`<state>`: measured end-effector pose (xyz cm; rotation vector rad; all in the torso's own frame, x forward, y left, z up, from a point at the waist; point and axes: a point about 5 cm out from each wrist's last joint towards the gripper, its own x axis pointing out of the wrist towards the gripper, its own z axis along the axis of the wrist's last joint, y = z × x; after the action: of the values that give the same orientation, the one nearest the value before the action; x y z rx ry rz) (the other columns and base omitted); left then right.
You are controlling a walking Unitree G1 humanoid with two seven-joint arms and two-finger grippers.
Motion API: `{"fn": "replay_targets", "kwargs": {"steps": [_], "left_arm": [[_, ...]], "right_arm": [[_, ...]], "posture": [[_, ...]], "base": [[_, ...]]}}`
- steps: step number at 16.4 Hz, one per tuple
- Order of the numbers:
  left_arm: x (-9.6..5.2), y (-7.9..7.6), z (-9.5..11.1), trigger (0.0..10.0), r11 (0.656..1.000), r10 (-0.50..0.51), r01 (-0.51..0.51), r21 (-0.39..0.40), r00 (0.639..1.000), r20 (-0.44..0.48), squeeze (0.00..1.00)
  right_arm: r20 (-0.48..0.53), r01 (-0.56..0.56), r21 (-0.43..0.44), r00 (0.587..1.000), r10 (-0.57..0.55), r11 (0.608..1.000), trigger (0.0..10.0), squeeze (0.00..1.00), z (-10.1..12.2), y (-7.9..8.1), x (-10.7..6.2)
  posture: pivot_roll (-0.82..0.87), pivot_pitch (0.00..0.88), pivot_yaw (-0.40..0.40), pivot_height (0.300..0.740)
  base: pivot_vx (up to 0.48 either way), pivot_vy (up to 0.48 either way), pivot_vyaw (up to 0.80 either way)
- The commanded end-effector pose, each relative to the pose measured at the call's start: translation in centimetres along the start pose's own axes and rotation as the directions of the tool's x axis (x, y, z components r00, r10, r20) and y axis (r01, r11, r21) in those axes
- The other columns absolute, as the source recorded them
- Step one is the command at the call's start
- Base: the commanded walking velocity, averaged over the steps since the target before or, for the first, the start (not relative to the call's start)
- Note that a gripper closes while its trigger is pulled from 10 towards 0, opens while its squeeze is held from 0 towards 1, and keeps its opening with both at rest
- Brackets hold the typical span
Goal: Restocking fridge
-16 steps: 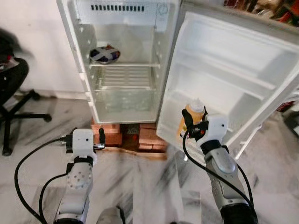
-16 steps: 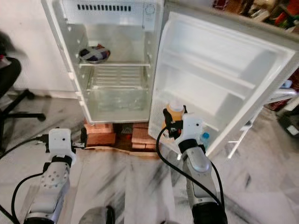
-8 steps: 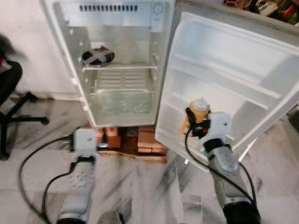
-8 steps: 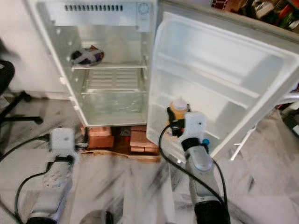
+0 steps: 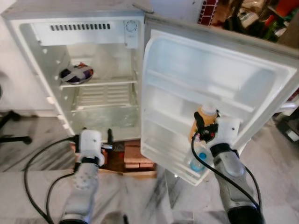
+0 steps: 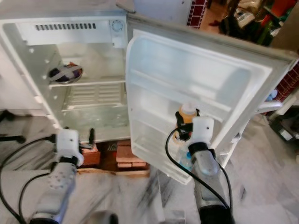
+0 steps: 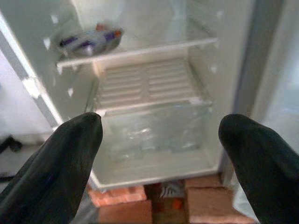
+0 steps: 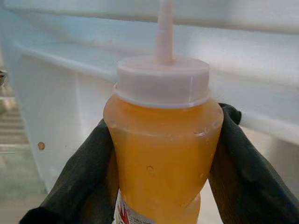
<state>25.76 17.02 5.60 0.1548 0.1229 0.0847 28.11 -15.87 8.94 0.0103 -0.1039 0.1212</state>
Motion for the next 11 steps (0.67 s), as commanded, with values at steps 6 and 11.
{"fn": "replay_targets", "kwargs": {"steps": [6, 11], "left_arm": [[-1.7, -0.5, -0.5, 10.0, 0.996, -0.077, 0.076, 0.045, 0.997, 0.025, 0.0], [-1.6, -0.2, -0.2, 10.0, 0.993, -0.099, 0.096, 0.065, 0.994, 0.044, 0.0]], "right_arm": [[-0.072, -0.108, 0.044, 0.991, 0.111, 0.993, 10.0, 0.0, -0.9, 1.3, -0.9], [-0.094, -0.123, 0.068, 0.987, 0.129, 0.99, 10.0, 0.0, -1.2, 1.8, -1.3]], "posture": [[0.1, 0.097, -0.053, 0.74], [0.1, 0.115, -0.057, 0.74]], "base": [[0.0, 0.0, 0.0], [0.0, 0.0, 0.0]]}}
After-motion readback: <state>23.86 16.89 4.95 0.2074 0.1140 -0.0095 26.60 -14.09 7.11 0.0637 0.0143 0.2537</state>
